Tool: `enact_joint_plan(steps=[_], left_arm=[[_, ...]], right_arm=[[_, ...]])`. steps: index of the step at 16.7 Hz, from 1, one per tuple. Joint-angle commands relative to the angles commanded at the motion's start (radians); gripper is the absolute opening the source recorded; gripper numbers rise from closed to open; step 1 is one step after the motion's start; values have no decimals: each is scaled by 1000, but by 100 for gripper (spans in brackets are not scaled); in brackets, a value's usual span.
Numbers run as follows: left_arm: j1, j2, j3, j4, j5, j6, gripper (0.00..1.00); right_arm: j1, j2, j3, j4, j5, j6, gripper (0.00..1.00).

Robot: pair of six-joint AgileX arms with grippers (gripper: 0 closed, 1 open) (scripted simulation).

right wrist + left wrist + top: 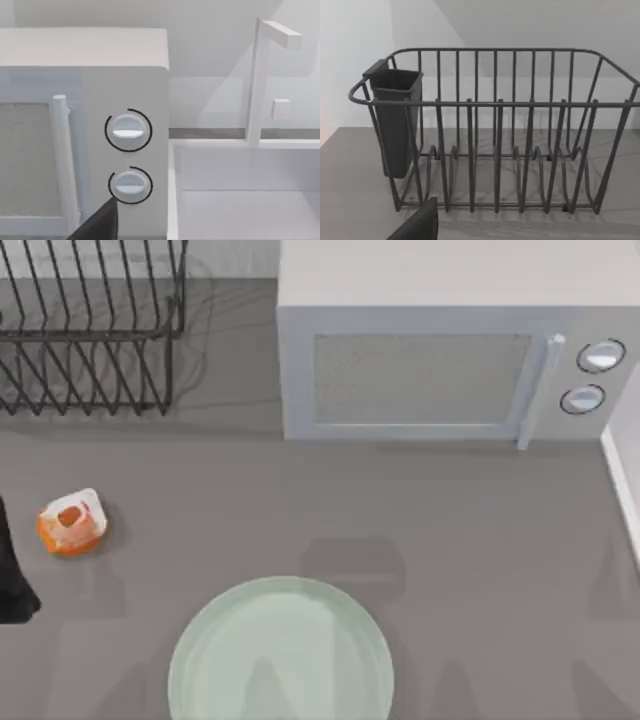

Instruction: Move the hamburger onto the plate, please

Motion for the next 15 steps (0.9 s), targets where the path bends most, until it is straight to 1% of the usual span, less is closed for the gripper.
enact_joint_plan(steps=[4,7,10,15], left_arm=[[-3,30,16,-18,1,25,100],[-15,152,83,-86,3,120,100],[-36,371,198,-194,8,265,100],[-72,879,460,-426,16,544,100]], right_arm=[[0,0,0,0,0,0,100],[0,0,0,0,0,0,100],[0,0,0,0,0,0,100],[0,0,0,0,0,0,100]])
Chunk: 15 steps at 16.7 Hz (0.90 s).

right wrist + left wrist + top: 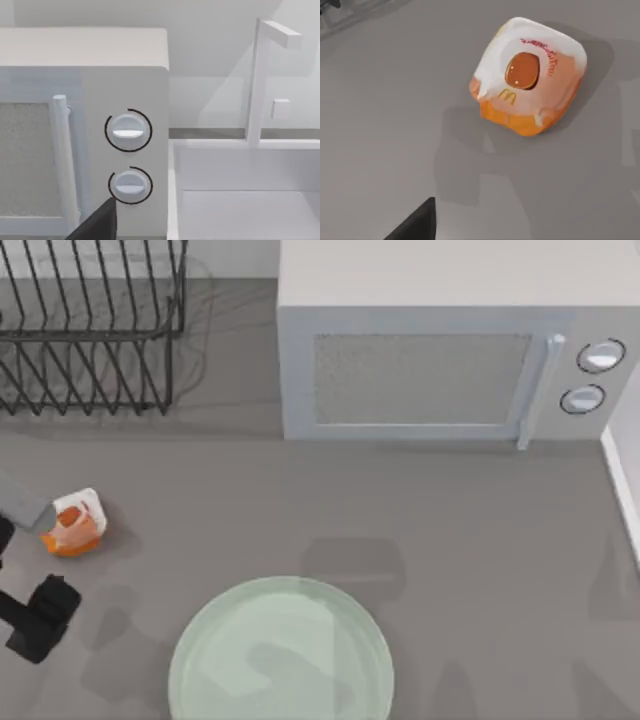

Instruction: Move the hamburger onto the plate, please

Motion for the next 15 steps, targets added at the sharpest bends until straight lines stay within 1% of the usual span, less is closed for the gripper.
enact_joint_plan(steps=[4,7,11,15], left_arm=[[-20,414,239,-199,4,200,100],[-27,661,418,-333,4,315,100],[-26,884,647,-474,-1,417,100],[-16,1023,837,-561,-11,463,100]], right_arm=[[0,0,0,0,0,0,100],[0,0,0,0,0,0,100],[0,0,0,0,0,0,100],[0,0,0,0,0,0,100]])
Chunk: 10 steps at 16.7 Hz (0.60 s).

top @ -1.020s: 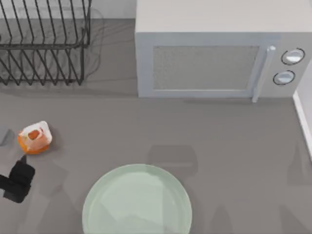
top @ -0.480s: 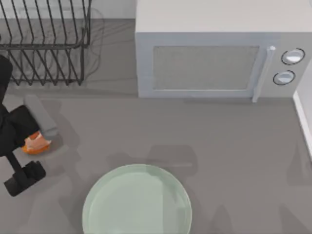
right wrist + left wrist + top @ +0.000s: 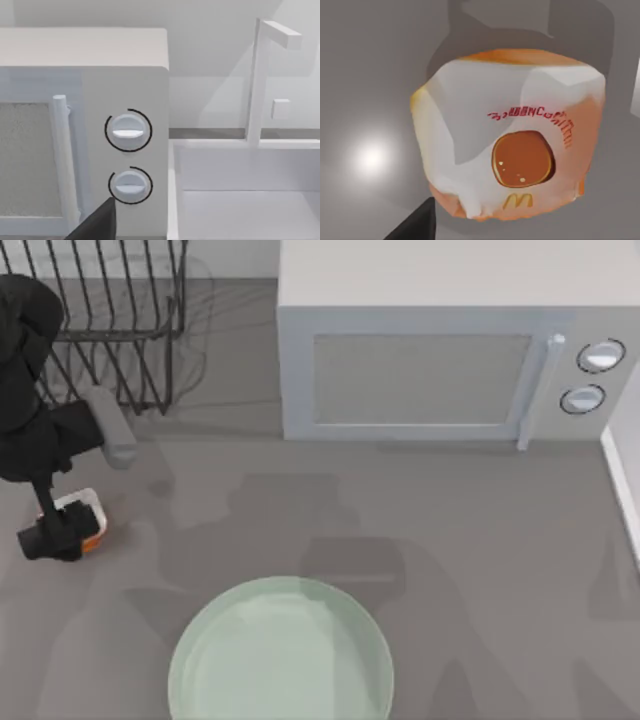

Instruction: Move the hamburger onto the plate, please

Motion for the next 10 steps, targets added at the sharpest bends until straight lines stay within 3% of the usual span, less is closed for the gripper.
enact_joint_plan(steps=[4,10], left_arm=[[9,48,107,-35,-7,9,100],[5,46,113,-35,-8,9,100]], right_arm=[[0,0,0,0,0,0,100],[0,0,0,0,0,0,100]])
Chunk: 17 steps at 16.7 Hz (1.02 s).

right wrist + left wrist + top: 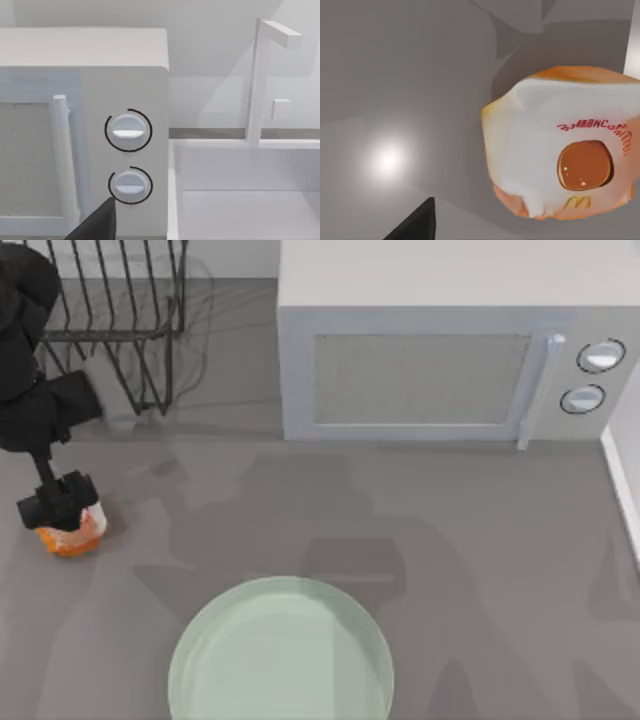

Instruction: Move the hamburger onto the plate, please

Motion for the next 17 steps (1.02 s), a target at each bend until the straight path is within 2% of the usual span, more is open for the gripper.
enact_joint_plan(steps=[3,9,14,17], left_arm=[[3,22,-26,40,0,-1,100],[7,125,-139,265,0,4,100],[7,136,-151,283,0,5,100],[7,136,-151,283,0,5,77]], right_arm=[[0,0,0,0,0,0,100],[0,0,0,0,0,0,100],[0,0,0,0,0,0,100],[0,0,0,0,0,0,100]])
